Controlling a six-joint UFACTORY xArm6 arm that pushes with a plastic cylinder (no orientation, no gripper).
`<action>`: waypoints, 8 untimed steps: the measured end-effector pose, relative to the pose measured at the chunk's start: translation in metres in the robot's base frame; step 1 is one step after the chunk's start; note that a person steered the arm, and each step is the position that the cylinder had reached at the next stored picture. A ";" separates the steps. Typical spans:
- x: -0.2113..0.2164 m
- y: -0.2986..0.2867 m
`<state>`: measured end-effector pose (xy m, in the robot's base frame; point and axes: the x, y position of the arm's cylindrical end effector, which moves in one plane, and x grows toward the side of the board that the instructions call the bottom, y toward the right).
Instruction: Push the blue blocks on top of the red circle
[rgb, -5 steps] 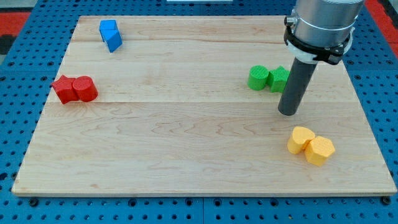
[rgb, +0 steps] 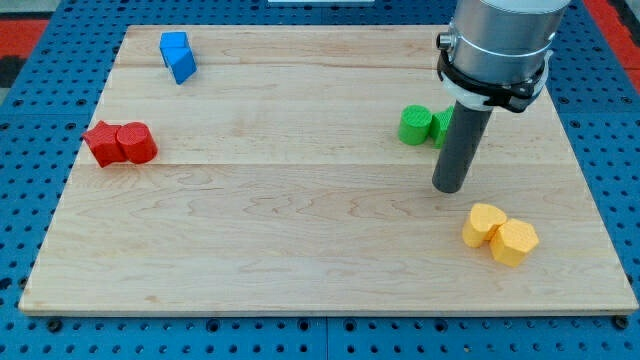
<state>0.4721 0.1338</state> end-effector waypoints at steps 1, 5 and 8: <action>-0.023 -0.067; -0.221 -0.210; -0.274 -0.380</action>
<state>0.1980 -0.2459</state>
